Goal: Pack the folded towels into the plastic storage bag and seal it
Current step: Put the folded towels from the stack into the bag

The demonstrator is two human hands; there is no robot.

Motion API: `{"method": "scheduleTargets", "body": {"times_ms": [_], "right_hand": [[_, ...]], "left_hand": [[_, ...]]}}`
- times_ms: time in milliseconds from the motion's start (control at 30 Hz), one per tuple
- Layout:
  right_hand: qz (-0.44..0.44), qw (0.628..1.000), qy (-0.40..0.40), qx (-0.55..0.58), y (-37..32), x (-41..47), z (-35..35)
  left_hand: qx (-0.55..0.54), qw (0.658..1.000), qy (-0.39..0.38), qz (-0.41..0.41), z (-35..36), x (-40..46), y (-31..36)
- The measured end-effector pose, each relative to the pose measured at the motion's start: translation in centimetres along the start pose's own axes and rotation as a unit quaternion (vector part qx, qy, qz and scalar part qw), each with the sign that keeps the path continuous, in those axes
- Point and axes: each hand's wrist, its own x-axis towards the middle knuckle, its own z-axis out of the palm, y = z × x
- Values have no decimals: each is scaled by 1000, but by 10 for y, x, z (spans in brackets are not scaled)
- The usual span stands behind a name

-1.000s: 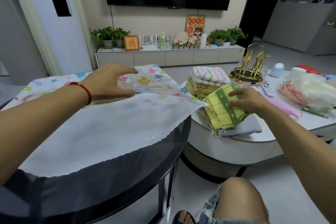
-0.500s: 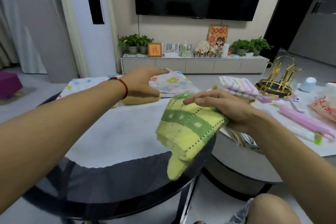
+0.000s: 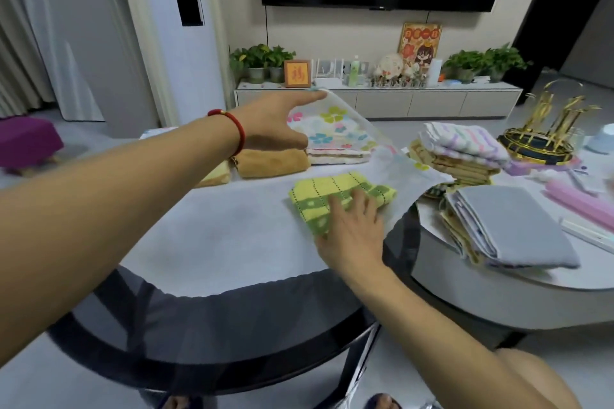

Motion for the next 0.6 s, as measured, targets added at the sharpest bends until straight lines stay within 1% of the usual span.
{"method": "scheduleTargets", "body": {"times_ms": [33,67,100,133,167,200,300,433,500,533,600], "right_hand": [[-41,997,-14,-60,3,9,0],[-69,993,-57,-79,8,22,0],[-71,987,-118,-77,15,36,2],[-52,980,-177,-66,21,49,4],[-32,975,-210,-65,27,61,7],[-10,972,-220,-76,32,72,12],[39,966,-233,-108,41,101,19],[15,964,-243,-109,53,119,16],[-20,969,-227,-100,55,111,9],[-53,973,-203,-96,56,101,5],[-144,978,-138,-65,59,74,-10]], "left_hand": [[6,1000,-3,1,1,-2,0],[11,1000,-5,2,1,-4,0],[14,1000,-8,4,2,-6,1],[14,1000,-13,5,2,-8,1],[15,1000,-16,6,3,-9,1],[18,1000,-16,7,4,-10,1],[30,999,-15,10,4,-13,-2],[43,999,-17,13,7,-13,-5],[50,999,-7,11,9,-12,-5],[54,998,2,11,10,-11,-4],[54,998,22,14,12,-10,-3]]}}
